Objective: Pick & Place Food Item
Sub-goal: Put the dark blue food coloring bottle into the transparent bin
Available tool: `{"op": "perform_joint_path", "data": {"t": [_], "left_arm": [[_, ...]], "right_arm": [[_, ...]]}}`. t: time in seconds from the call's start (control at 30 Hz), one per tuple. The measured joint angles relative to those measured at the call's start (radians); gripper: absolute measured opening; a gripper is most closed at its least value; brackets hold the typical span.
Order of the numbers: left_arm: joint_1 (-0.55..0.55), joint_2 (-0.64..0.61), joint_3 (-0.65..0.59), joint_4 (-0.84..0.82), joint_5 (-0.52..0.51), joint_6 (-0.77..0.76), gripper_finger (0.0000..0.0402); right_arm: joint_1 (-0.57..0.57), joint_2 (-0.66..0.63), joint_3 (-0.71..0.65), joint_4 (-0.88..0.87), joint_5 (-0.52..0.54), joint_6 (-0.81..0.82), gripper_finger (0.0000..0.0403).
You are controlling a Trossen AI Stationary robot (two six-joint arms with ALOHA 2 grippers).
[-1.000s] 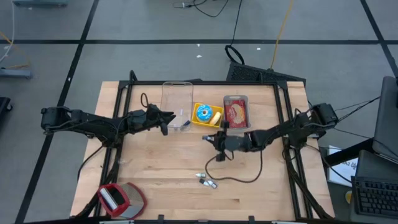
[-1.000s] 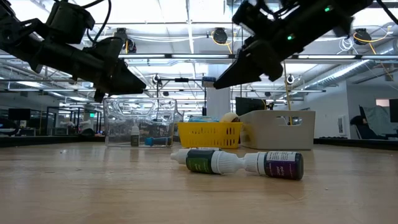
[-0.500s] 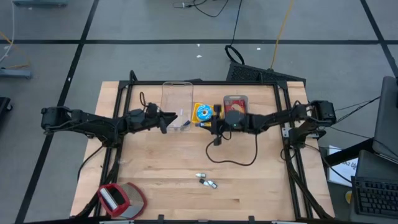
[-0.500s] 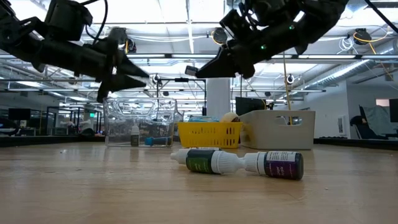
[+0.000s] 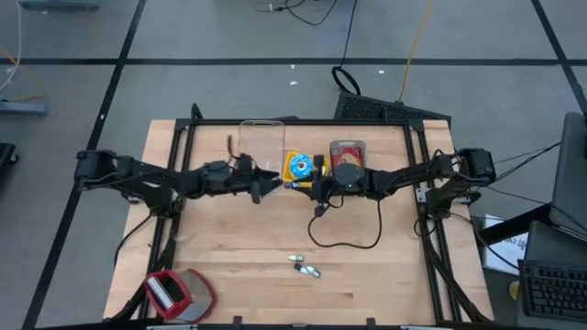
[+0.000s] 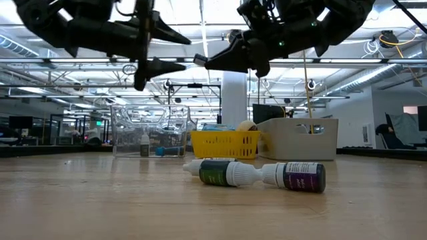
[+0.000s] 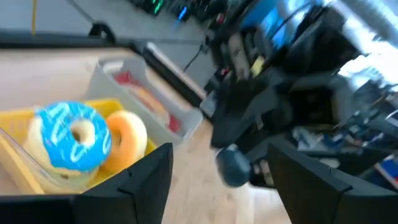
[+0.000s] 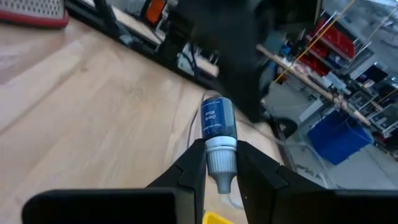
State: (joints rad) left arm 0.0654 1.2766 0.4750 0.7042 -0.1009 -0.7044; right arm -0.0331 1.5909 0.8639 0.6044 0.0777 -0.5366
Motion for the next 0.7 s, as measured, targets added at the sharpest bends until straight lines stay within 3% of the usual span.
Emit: {"op": "perform_joint_path", "data": {"t": [0.3, 0.5, 0.7], "left_arm": [[-0.028, 0.173, 0.140, -0.026, 0.028, 0.008, 0.0250], [-0.029, 0.187, 0.155, -0.024, 0.031, 0.020, 0.0247], [-0.027, 0.182, 0.155, -0.025, 0.045, 0.030, 0.0227]], "right_arm": [[0.016, 0.001, 0.000, 0.010, 0.056, -0.006, 0.0060], [0.016, 0.001, 0.000, -0.008, 0.060, -0.006, 0.0060], [0.016, 0.001, 0.000, -0.010, 0.129, -0.007, 0.0061]]}}
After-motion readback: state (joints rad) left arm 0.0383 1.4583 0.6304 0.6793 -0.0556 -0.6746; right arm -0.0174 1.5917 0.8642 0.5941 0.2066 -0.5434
